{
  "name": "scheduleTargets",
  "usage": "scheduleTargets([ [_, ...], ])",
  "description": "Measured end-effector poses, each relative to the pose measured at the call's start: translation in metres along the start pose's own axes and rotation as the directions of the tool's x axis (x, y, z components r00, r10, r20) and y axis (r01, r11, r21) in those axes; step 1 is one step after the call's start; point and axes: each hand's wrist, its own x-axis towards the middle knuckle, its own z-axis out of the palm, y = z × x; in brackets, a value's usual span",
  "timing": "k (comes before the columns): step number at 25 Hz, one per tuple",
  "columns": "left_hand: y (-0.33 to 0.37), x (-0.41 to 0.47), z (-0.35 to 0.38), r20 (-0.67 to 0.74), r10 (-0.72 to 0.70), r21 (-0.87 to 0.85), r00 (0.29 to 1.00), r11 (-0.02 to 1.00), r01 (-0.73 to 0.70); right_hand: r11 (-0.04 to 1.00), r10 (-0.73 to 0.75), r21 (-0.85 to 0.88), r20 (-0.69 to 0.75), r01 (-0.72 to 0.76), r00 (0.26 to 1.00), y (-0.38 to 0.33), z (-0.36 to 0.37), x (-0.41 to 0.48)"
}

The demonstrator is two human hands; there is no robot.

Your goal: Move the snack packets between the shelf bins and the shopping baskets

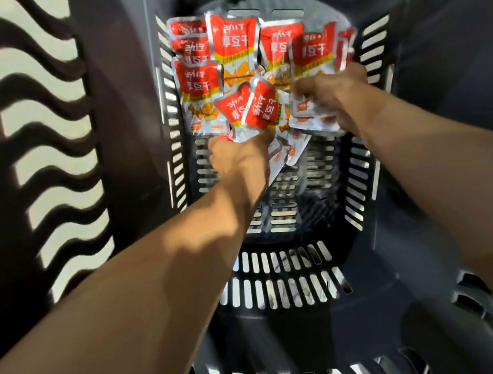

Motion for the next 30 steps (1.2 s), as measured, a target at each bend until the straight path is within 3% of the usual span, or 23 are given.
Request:
scheduleTargets([
  [4, 0.015, -0.031, -0.012, 0.019, 0.047, -0.091, 0.999, 0.995, -0.045, 0.994, -0.021, 0.110, 0.027, 0.018, 0.999, 0.026, 0.001, 0.003],
  [7, 0.019, -0.037, -0.013, 0.123, 0.047, -0.126, 0.991, 0.991, -0.032, 0.988, -0.030, 0.152, 0.045, 0.023, 0.999, 0.028, 0.003, 0.002],
  [11, 0.029, -0.041, -0.011, 0.079, -0.037, -0.117, 0.996, 0.992, 0.046, 0.986, -0.068, 0.156, 0.063, 0.057, 0.996, 0.029, 0.001, 0.002],
  [13, 0.032, -0.042, -0.015, 0.093, -0.009, -0.092, 0.996, 0.996, 0.017, 0.982, -0.067, 0.184, 0.081, 0.051, 0.994, 0.031, 0.001, 0.000],
  [18, 0.031, -0.038, -0.033, 0.167, 0.061, -0.047, 0.984, 0.997, -0.054, 0.960, 0.037, 0.273, 0.073, -0.055, 0.997, 0.045, 0.009, -0.007],
  [21, 0.025, -0.038, -0.051, 0.135, 0.076, -0.001, 0.988, 0.997, -0.077, 0.956, 0.091, 0.273, 0.073, -0.108, 0.993, 0.052, 0.009, -0.020],
  [24, 0.023, -0.045, -0.068, 0.168, 0.007, -0.064, 0.986, 0.998, 0.004, 0.952, 0.143, 0.271, 0.020, -0.143, 0.990, 0.059, 0.002, -0.035],
  [28, 0.030, -0.080, -0.080, 0.033, 0.069, 0.005, 0.997, 0.998, -0.069, 0.937, 0.143, 0.319, 0.024, -0.143, 0.989, 0.061, -0.013, -0.073],
  [30, 0.038, -0.106, -0.089, 0.046, 0.112, 0.000, 0.993, 0.994, -0.112, 0.914, 0.188, 0.361, 0.033, -0.187, 0.982, 0.059, -0.025, -0.102],
])
